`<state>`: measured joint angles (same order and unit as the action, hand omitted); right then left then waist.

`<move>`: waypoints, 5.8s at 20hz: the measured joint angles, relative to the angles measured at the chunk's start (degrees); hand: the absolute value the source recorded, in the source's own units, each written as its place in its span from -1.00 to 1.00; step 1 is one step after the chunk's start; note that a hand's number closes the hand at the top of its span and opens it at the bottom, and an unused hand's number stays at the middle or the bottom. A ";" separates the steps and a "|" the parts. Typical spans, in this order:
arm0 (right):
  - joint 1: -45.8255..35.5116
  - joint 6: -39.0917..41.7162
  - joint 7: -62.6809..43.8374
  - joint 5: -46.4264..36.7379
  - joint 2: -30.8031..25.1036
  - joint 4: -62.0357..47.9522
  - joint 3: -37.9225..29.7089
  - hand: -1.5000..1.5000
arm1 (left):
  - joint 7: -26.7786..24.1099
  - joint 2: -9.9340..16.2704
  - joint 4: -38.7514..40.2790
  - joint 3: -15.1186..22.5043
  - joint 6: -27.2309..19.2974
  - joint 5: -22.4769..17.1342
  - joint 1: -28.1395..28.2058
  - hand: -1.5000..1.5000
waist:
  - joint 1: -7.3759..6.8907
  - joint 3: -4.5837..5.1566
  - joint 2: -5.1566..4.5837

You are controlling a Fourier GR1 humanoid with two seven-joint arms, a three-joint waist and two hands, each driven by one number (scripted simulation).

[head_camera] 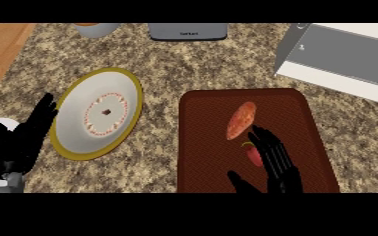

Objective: Pick the bell pepper from the tray and place it in the tiered shelf

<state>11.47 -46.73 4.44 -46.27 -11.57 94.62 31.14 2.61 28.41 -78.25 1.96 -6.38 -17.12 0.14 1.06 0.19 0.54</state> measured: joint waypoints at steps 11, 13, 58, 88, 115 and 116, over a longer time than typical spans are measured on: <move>11.75 21.46 -23.72 -34.62 2.00 8.05 -1.87 -1.00 | -0.54 -0.27 -1.43 -0.33 0.23 0.09 1.80 0.00 | 0.09 0.35 -0.31; 11.90 28.47 -27.82 -40.11 3.09 9.74 -0.78 -1.00 | -0.47 -0.44 -1.42 -0.21 0.03 0.38 1.50 0.00 | -0.17 0.32 -0.40; -11.17 54.90 -32.99 -45.00 7.12 -2.44 -10.94 1.00 | 2.51 -8.69 -2.50 -9.56 8.39 9.77 0.52 0.00 | -1.22 0.43 0.21; -19.60 78.66 -19.88 0.63 -3.30 21.74 -45.52 1.00 | 2.65 -10.66 -3.18 -11.72 9.90 11.81 1.62 0.00 | -0.16 -0.15 -0.26; -51.59 87.78 -49.08 30.24 -32.16 14.88 -64.12 1.00 | 2.83 -11.52 -2.73 -12.52 11.29 13.27 -0.13 0.00 | -1.51 -0.13 -0.56; -51.16 86.87 -47.69 29.11 -32.45 13.78 -63.65 1.00 | 2.91 -11.44 -2.99 -12.75 11.45 13.19 0.14 0.00 | -1.53 -0.13 -0.57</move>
<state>-39.69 40.14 -43.25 -17.17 -44.02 108.39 -32.51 5.52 16.96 -81.24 -10.80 5.07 -3.94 0.28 -0.46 0.07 -0.03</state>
